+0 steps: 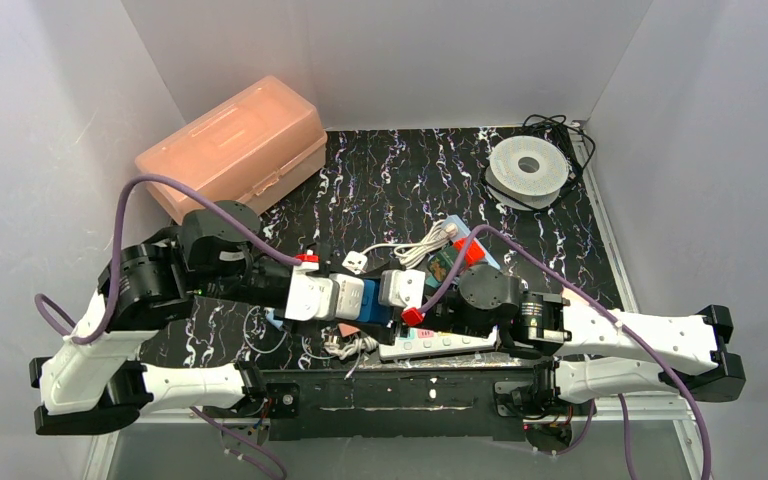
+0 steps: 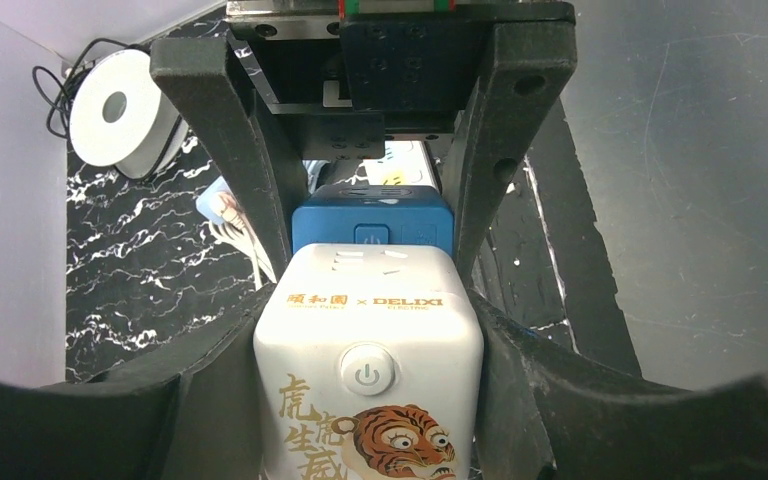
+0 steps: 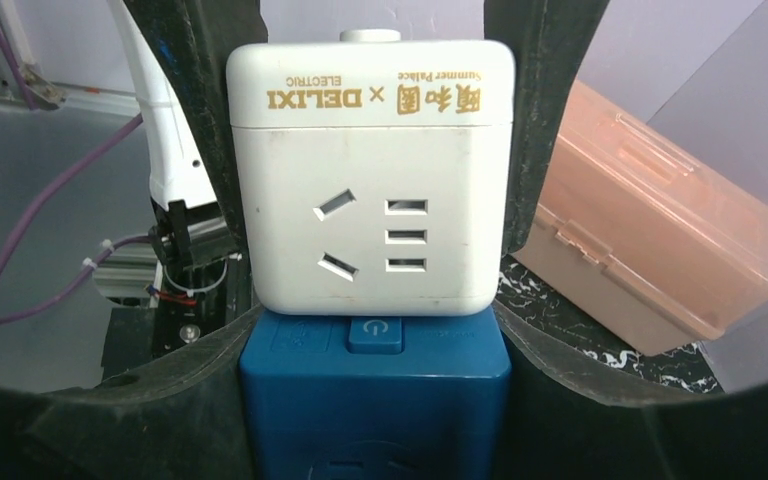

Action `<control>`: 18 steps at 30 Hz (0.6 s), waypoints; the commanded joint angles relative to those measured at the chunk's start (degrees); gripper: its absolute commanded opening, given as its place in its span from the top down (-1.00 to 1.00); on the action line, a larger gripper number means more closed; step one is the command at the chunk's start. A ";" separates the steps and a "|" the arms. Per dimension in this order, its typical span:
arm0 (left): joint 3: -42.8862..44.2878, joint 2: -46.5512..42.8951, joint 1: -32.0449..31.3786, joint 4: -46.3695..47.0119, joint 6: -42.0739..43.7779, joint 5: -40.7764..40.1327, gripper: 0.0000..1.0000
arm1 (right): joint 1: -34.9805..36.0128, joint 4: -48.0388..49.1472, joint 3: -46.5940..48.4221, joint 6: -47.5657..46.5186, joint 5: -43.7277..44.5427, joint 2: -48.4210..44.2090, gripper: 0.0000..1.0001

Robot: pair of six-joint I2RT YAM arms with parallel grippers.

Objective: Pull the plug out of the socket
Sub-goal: Remove the plug from the socket.

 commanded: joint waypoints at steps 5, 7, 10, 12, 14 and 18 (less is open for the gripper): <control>7.47 0.51 0.05 3.25 2.00 2.52 1.00 | -0.65 1.48 -0.66 3.99 0.74 0.35 0.97; 9.32 1.41 0.05 2.55 2.49 2.73 1.00 | -1.00 -0.35 -0.96 4.35 1.88 0.31 0.97; 11.48 2.20 0.09 1.55 3.02 3.32 1.00 | -1.85 -3.00 -2.15 5.41 3.26 -0.49 0.97; 12.04 2.41 0.05 1.24 3.35 3.57 1.00 | -2.11 -3.39 -3.97 5.80 3.39 -1.25 0.97; 12.83 2.73 0.05 0.64 3.41 3.77 1.00 | -2.16 -5.60 -6.06 6.36 3.37 -1.93 0.97; 15.33 4.01 0.05 -0.64 3.02 4.56 1.00 | -2.12 -9.16 -9.03 6.35 3.84 -2.27 0.97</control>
